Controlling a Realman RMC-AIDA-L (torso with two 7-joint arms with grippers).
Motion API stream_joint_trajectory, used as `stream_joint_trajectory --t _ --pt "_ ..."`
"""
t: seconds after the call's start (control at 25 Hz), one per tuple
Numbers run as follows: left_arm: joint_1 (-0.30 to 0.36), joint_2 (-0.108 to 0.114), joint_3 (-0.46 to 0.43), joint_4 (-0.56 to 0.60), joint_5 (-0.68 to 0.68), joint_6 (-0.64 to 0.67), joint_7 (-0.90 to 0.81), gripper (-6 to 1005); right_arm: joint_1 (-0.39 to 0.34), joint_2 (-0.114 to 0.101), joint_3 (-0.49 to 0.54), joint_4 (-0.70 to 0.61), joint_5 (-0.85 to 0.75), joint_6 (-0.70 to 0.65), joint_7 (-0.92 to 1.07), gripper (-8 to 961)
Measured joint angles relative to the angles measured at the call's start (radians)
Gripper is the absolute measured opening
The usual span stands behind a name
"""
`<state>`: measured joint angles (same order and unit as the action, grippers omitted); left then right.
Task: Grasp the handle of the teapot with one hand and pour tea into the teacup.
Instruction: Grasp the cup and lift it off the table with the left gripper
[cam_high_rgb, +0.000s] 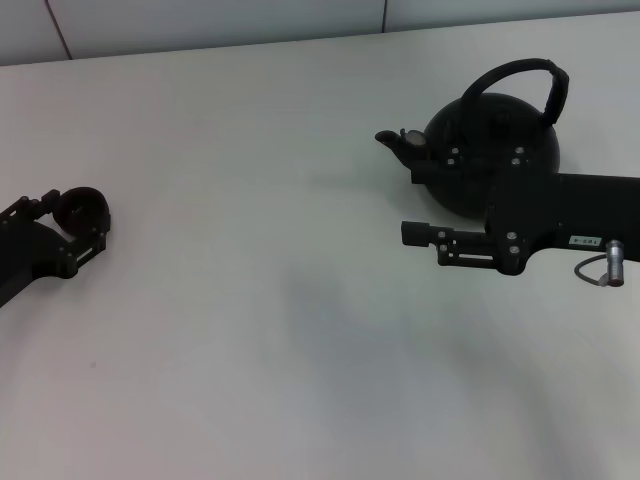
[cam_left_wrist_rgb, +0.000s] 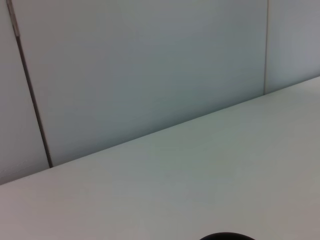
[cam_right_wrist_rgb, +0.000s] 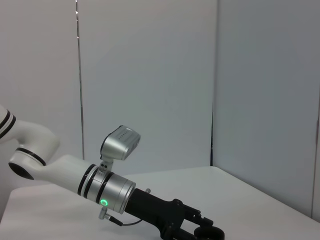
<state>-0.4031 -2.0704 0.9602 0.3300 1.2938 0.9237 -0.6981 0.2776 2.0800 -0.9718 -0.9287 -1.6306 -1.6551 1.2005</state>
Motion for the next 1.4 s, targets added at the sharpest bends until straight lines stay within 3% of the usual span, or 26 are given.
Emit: stream_joint_trajectory --t 0.36,0.76,1.4 --pt "-0.003 0.000 0.002 0.003 0.002 -0.001 0.002 688 0.000 0.000 0.001 -0.001 0.000 -0.001 0.001 636" --pt "-0.005 0.000 0.005 0.006 0.003 0.016 0.002 694 0.000 0.000 0.007 -0.001 0.000 0.002 0.001 636" --pt "-0.037 -0.005 0.131 -0.003 -0.005 0.182 -0.009 703 0.001 0.000 0.009 -0.001 0.002 0.005 0.001 635"
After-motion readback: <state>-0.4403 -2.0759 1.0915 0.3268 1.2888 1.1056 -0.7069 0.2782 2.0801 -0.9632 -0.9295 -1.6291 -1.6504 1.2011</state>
